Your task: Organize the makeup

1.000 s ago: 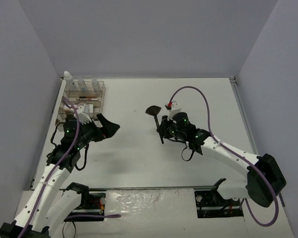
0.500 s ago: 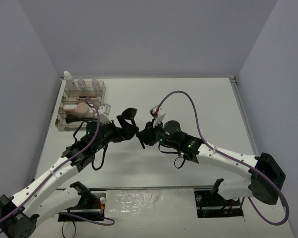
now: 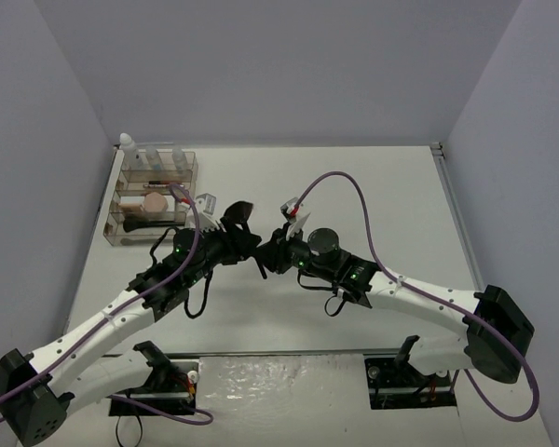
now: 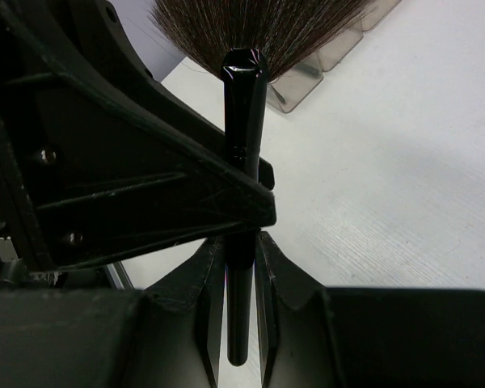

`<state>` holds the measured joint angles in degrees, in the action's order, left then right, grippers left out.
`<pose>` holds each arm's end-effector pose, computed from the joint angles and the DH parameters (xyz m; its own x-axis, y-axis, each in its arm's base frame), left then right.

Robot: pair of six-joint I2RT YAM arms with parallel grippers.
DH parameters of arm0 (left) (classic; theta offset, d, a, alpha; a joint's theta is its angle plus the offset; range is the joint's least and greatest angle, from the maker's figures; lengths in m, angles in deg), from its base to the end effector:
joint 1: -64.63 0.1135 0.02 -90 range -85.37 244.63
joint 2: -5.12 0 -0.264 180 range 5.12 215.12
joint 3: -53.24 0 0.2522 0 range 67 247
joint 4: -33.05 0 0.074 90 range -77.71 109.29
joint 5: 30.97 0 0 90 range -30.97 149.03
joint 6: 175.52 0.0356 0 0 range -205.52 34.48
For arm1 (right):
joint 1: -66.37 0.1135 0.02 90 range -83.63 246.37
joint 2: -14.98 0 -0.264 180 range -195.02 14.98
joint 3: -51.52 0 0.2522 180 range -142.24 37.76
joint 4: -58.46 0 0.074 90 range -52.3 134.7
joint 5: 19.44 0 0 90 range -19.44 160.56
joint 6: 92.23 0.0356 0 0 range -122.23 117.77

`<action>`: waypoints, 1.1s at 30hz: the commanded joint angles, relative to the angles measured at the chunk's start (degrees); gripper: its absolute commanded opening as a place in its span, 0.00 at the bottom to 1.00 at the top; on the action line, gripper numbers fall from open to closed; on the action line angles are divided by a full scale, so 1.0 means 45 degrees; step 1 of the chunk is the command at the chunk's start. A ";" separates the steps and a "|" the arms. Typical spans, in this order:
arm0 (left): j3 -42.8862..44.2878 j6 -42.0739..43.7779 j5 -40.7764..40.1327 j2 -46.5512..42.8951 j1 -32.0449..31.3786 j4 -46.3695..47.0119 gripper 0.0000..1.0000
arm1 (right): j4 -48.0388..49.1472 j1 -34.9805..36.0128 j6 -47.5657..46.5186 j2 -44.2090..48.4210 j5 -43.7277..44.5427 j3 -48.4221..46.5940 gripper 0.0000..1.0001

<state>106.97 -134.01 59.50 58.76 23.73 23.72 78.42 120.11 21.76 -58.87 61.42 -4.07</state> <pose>0.1690 -0.1468 0.3089 -0.5753 -0.4923 -0.6532 0.3471 0.5761 -0.7400 0.1700 0.2414 0.2913 -0.3458 0.2072 -0.9151 -0.8203 0.4068 0.4021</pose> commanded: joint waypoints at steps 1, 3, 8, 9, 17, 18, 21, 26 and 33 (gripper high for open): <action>0.0670 -0.0054 -0.0349 0.0190 -0.0237 0.1797 0.24 | 0.1569 0.0110 0.0117 0.0006 -0.0275 0.0077 0.00; 0.0655 -0.0045 -0.0381 0.0295 -0.0311 0.1853 0.13 | 0.1629 0.0110 0.0117 -0.0021 -0.0260 0.0130 0.00; 0.0453 -0.0099 -0.0536 0.0402 -0.0363 0.1950 0.00 | 0.1587 0.0110 0.0082 -0.0036 0.0072 0.0259 0.11; 0.0372 -0.0146 -0.0619 0.0424 -0.0363 0.1980 0.00 | 0.1499 0.0109 0.0035 -0.0010 0.0226 0.0291 0.20; 0.0234 -0.0262 -0.2668 0.0261 -0.0263 0.0994 0.00 | -0.0466 -0.0052 -0.0900 0.0731 0.1980 0.0057 0.95; 0.0287 -0.0195 -0.3068 0.0234 -0.0217 0.0713 0.00 | -0.1012 -0.0112 -0.1093 0.0858 0.2393 -0.0056 0.99; 0.0514 -0.0254 -0.3850 0.0169 0.0663 -0.0149 0.00 | -0.2269 -0.0255 -0.1649 0.1460 0.3439 -0.0112 1.00; 0.0673 -0.1885 -0.4277 0.0223 0.4294 -0.2105 0.00 | -0.3606 -0.0832 -0.2517 0.3437 0.5375 0.0485 1.00; 0.1191 -0.3950 -0.3233 0.1650 0.8940 -0.2603 0.00 | -0.4121 -0.2019 -0.3009 0.5536 0.5606 0.1544 1.00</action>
<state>107.10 -144.15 43.27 62.45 55.80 12.64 60.09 113.73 11.07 -37.83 83.02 0.74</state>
